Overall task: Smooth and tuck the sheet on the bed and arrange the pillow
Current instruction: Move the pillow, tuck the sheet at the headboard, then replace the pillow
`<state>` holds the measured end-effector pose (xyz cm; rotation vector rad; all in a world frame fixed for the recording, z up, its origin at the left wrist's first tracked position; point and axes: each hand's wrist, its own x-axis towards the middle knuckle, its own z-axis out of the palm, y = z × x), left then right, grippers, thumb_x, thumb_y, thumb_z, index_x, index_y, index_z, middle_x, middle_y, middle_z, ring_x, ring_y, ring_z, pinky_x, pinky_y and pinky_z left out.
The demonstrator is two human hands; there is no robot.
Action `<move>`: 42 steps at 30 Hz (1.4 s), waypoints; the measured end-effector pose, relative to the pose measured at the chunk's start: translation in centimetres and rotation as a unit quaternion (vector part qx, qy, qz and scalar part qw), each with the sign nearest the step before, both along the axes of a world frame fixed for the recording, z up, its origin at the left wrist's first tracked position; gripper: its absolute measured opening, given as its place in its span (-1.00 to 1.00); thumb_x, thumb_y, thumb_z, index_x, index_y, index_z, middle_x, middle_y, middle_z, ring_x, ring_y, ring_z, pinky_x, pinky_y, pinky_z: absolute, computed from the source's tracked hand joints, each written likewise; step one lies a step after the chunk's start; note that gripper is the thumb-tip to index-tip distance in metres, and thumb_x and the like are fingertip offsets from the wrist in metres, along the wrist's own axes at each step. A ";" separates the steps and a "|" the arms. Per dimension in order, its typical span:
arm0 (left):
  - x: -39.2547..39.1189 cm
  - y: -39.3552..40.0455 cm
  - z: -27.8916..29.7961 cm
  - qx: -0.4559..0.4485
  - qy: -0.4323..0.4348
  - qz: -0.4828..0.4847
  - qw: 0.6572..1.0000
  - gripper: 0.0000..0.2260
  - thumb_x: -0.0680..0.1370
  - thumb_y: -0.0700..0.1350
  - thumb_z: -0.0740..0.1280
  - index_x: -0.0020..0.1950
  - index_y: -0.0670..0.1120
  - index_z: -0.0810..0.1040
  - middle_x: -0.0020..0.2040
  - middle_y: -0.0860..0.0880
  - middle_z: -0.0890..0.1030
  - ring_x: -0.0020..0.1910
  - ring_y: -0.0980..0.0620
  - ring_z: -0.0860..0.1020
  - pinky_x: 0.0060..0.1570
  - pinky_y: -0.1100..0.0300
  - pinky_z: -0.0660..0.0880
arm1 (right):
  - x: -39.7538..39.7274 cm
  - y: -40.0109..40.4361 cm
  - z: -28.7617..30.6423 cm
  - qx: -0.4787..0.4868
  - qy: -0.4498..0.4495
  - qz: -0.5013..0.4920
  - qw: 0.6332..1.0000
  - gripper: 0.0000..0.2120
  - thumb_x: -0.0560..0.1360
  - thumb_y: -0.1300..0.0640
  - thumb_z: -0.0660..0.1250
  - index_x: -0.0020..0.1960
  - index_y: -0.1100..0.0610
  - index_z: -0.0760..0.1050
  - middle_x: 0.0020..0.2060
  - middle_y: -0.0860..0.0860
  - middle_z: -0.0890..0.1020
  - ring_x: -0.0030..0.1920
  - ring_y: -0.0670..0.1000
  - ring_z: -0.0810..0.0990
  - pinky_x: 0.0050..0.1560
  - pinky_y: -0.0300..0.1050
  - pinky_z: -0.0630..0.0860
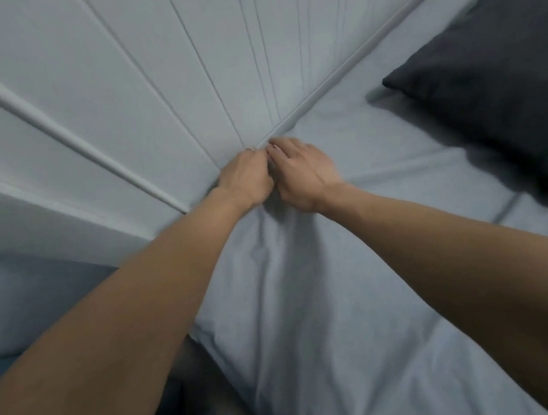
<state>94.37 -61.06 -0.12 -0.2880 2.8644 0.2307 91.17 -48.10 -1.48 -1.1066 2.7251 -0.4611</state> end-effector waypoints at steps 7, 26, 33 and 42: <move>-8.0 3.9 -3.3 0.066 0.040 0.064 0.995 -0.71 0.62 -0.01 0.18 0.19 -0.16 0.53 0.19 -0.30 0.57 0.18 -0.29 0.53 0.09 -0.06 0.47 | -4.9 11.2 -1.1 0.110 -0.057 -0.119 0.985 -0.55 0.57 -0.05 0.19 0.41 0.09 0.33 0.38 0.09 0.38 0.42 0.13 0.34 0.33 0.04 0.33; -15.9 6.2 -3.2 0.058 0.080 -0.191 0.977 -0.68 0.65 -0.14 0.13 0.38 -0.18 0.40 0.36 -0.23 0.44 0.32 -0.24 0.43 0.29 -0.07 0.39 | -8.2 10.6 -2.1 0.014 -0.045 -0.159 0.986 -0.54 0.59 -0.08 0.19 0.41 0.13 0.36 0.51 0.07 0.29 0.51 0.10 0.23 0.44 -0.03 0.22; -18.0 8.8 -5.8 0.006 -0.038 -0.188 0.981 -0.44 0.68 0.10 -0.02 0.60 -0.16 -0.01 0.61 -0.09 0.00 0.58 -0.08 -0.04 0.55 0.08 -0.10 | -9.1 13.7 -3.4 0.064 -0.144 -0.165 0.974 -0.30 0.58 -0.18 0.17 0.60 0.12 0.10 0.63 0.08 0.04 0.61 0.07 -0.01 0.58 -0.01 -0.03; -19.4 9.2 -4.1 -0.023 -0.191 -0.093 0.977 -0.39 0.64 0.21 -0.03 0.58 0.07 -0.26 0.61 -0.08 -0.20 0.58 -0.14 0.00 0.52 -0.11 0.02 | -8.5 17.4 -1.1 0.008 -0.182 -0.142 0.973 -0.36 0.63 -0.08 0.21 0.60 0.15 0.12 0.62 0.07 0.08 0.61 0.04 0.04 0.54 -0.12 0.05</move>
